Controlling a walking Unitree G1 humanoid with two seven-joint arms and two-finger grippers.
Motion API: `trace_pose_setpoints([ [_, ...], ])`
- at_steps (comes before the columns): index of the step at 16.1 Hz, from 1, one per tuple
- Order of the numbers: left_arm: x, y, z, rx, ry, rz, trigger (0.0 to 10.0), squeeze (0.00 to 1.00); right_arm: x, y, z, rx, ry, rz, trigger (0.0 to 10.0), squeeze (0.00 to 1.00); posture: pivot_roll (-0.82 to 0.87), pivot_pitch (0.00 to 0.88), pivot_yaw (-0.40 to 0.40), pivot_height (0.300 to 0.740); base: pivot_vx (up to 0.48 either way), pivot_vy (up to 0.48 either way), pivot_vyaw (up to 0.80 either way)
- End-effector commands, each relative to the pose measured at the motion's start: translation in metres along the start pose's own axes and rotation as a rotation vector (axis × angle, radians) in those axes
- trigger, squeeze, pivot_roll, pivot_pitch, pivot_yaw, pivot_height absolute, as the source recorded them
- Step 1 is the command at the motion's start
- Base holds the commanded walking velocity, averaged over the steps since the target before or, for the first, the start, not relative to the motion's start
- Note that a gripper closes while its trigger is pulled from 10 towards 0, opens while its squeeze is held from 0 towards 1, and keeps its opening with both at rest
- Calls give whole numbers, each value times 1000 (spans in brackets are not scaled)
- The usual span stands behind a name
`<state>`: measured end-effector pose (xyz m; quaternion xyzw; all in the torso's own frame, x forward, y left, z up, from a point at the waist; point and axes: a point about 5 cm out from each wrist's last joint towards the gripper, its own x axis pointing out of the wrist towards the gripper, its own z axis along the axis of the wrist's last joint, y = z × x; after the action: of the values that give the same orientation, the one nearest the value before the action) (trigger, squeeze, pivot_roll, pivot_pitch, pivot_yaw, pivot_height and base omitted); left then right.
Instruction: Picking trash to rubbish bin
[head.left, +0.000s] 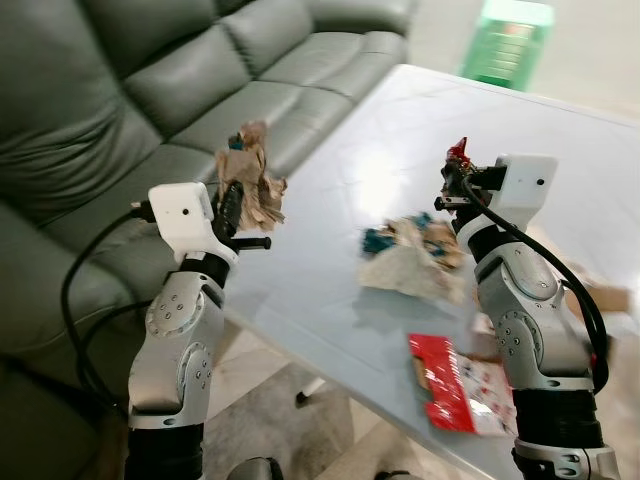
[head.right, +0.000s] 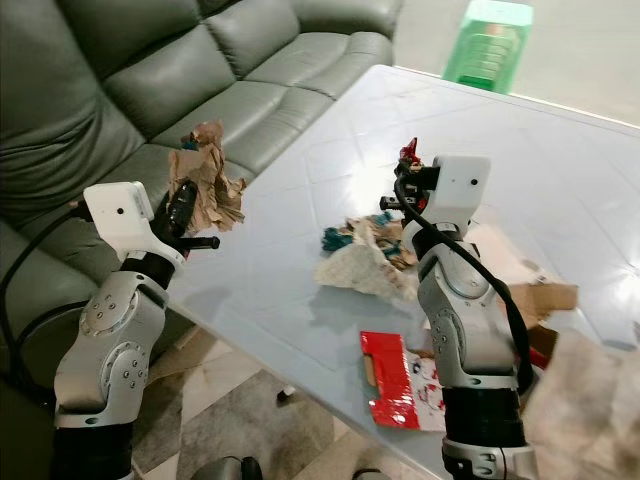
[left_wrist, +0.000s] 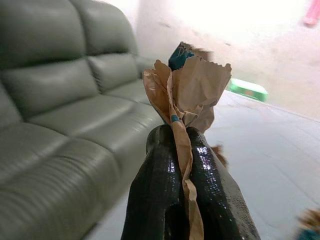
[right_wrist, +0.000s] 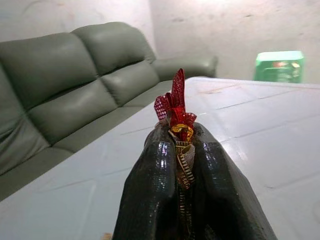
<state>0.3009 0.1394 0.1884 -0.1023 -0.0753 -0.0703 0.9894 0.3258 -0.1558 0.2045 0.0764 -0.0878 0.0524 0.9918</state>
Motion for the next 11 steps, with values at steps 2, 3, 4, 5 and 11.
trace_pose_setpoints([
  [2,2,0,-1,-19,13,-7,10000,0,0,1,2,-3,-11,2,10000,0,-36,66,20,740,0,0,-225],
  [3,4,-1,-1,-20,10,-14,10000,0,-1,0,3,-5,-14,2,10000,0,-42,64,21,740,0,0,0],
  [4,4,-3,-1,-19,12,-19,10000,0,-1,0,3,-9,-15,1,10000,0,-47,62,22,740,0,0,0],
  [5,5,-4,-3,-19,18,-21,10000,0,-1,-1,4,-12,-16,-1,10000,0,-49,61,22,740,0,0,0],
  [11,7,-4,-4,-34,21,-26,10000,0,-1,-3,4,-16,-16,-10,10000,0,-52,58,26,740,0,0,0],
])
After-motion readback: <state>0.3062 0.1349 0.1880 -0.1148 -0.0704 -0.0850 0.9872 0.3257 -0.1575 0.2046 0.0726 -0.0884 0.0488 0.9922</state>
